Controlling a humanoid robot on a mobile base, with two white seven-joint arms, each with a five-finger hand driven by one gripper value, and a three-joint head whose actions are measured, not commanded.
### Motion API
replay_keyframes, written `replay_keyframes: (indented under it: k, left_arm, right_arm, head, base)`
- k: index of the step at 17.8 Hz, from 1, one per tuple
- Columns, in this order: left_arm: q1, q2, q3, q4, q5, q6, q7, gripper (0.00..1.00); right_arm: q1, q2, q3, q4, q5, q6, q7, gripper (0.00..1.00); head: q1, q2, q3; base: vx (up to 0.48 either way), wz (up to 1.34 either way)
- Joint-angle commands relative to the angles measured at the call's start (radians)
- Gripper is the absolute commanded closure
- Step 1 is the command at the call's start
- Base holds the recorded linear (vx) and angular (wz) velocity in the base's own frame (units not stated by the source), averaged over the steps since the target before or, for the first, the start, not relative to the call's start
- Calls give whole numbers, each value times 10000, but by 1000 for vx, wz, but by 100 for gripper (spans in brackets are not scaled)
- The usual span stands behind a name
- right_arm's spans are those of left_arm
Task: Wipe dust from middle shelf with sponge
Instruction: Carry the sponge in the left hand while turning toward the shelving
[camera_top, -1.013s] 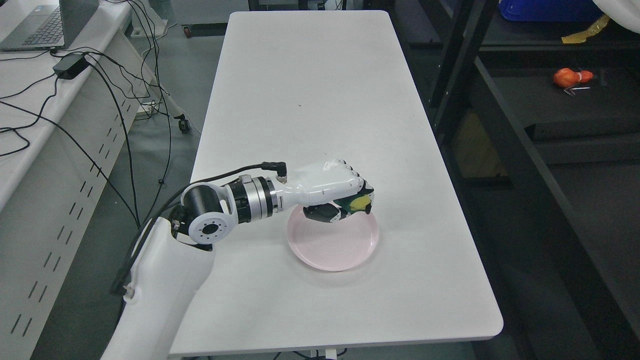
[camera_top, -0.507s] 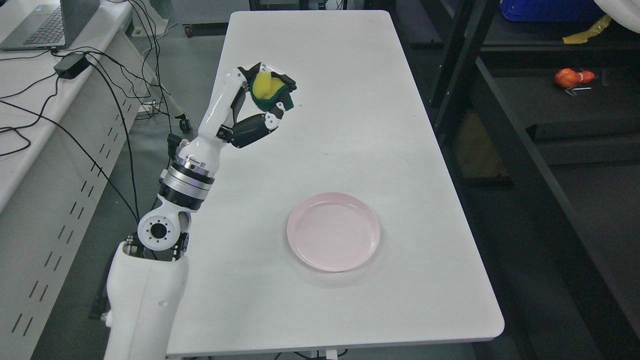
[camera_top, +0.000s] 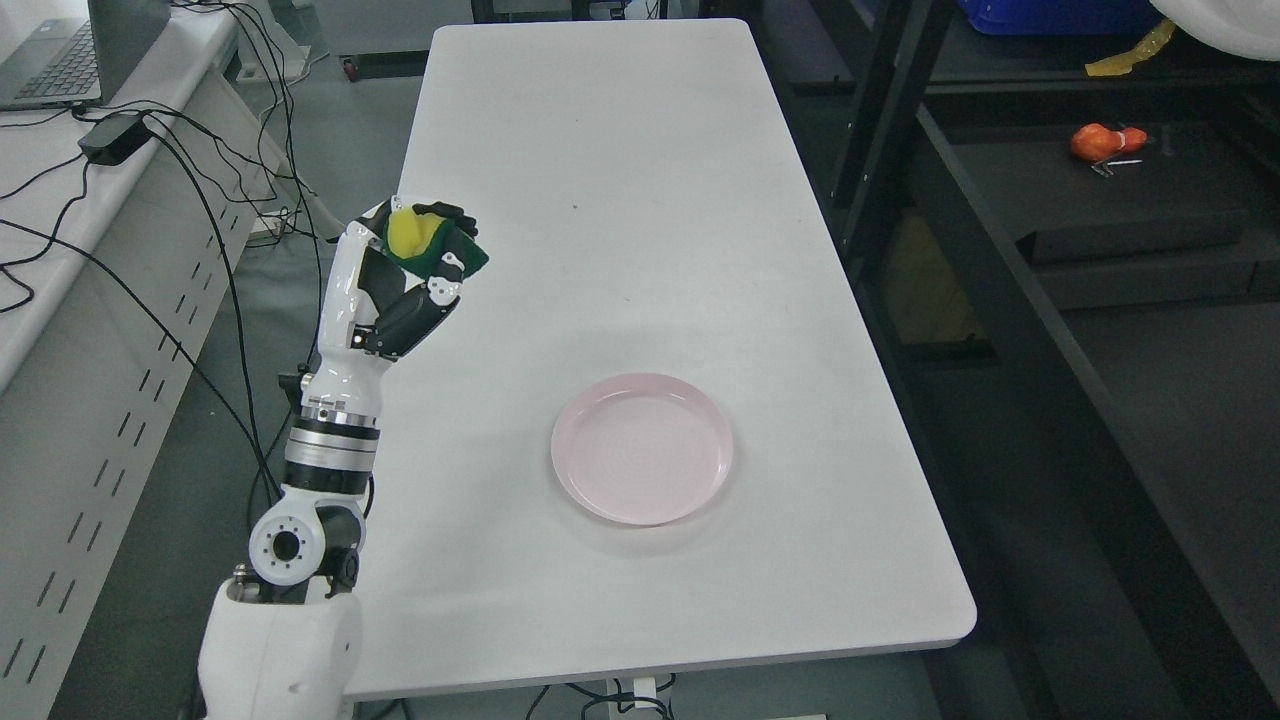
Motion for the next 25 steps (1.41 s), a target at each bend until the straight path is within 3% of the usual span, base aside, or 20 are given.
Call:
replay_keyframes:
  k: [1, 20, 25]
  left_arm:
    - [589, 84, 765, -343, 383, -36, -151, 100]
    - [559, 84, 274, -374, 368, -36, -243, 100]
    - [101, 84, -736, -374, 230, -51, -687, 100]
  right_arm:
    - [2, -175, -4, -174, 0, 6, 7, 0]
    - [2, -175, -4, -174, 0, 6, 7, 0]
    - [2, -175, 12, -174, 0, 6, 7, 0]
  head:
    - [0, 0, 0]
    - [0, 0, 0]
    - [0, 0, 0]
  base:
    - [-78, -158]
    - [-192, -20]
    - [-271, -205]
